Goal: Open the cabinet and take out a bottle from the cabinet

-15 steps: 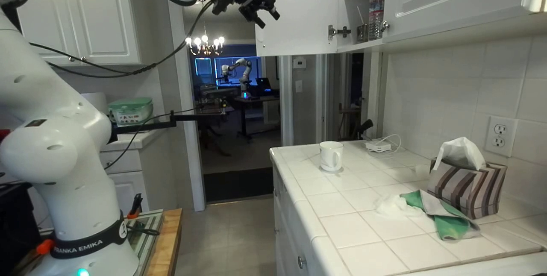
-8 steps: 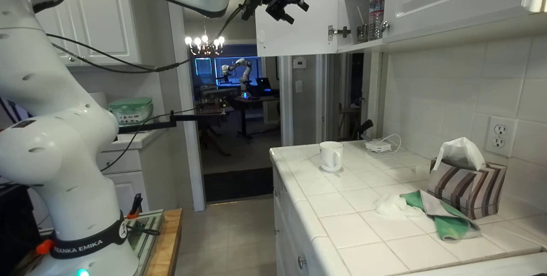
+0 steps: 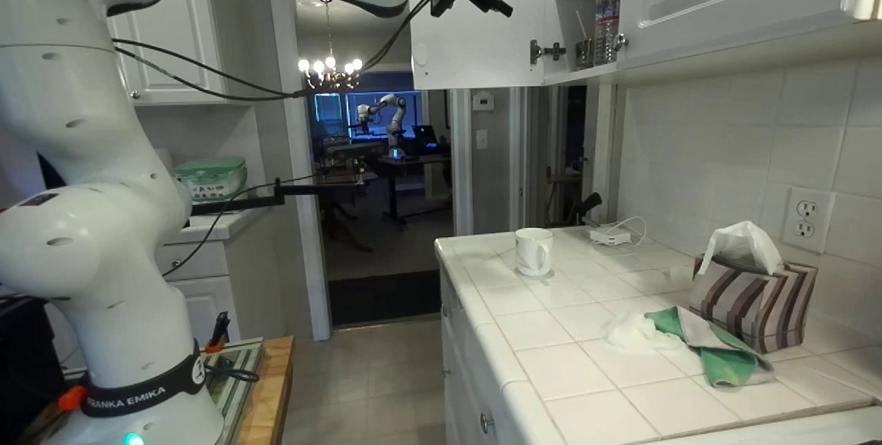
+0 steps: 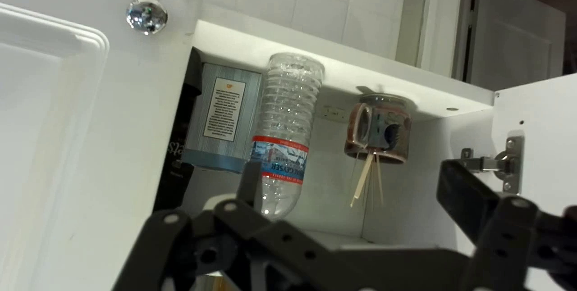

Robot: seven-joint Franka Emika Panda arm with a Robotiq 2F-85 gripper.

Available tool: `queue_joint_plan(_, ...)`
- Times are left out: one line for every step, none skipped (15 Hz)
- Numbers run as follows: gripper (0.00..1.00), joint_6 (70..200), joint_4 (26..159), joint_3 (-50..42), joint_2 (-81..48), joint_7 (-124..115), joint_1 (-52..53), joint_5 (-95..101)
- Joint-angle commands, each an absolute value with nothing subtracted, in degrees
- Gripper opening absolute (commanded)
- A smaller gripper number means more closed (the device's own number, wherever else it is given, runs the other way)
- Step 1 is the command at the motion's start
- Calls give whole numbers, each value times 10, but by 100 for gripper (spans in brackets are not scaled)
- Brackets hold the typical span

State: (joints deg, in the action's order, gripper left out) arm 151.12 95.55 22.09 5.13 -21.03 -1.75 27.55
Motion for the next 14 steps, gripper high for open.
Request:
queue_joint_plan(100, 1513, 937, 182, 36, -209, 22, 276)
queue_joint_plan(100, 1516, 920, 173, 23, -207, 31, 274)
queue_joint_plan(100, 1517, 909, 168, 14, -206, 37, 273)
queue_joint_plan(100, 1517, 903, 165, 9, -206, 40, 273)
queue_joint_plan(100, 1517, 899, 165, 6, -205, 42, 272)
queue_joint_plan(100, 1504, 896, 161, 7, -215, 47, 276)
queue_joint_plan(100, 1478, 884, 182, 2, -234, 24, 299)
queue_joint_plan(100, 1460, 873, 178, -5, -238, 27, 304)
queue_joint_plan(100, 1431, 854, 177, -15, -242, 24, 312)
queue_joint_plan(100, 1407, 836, 149, -25, -238, 50, 312)
queue_joint_plan(100, 1388, 817, 144, -36, -239, 52, 313)
queue_joint_plan(100, 1372, 797, 135, -48, -234, 56, 308)
queue_joint_plan(100, 1362, 771, 127, -65, -226, 61, 299)
queue_joint_plan(100, 1357, 748, 120, -81, -219, 67, 290)
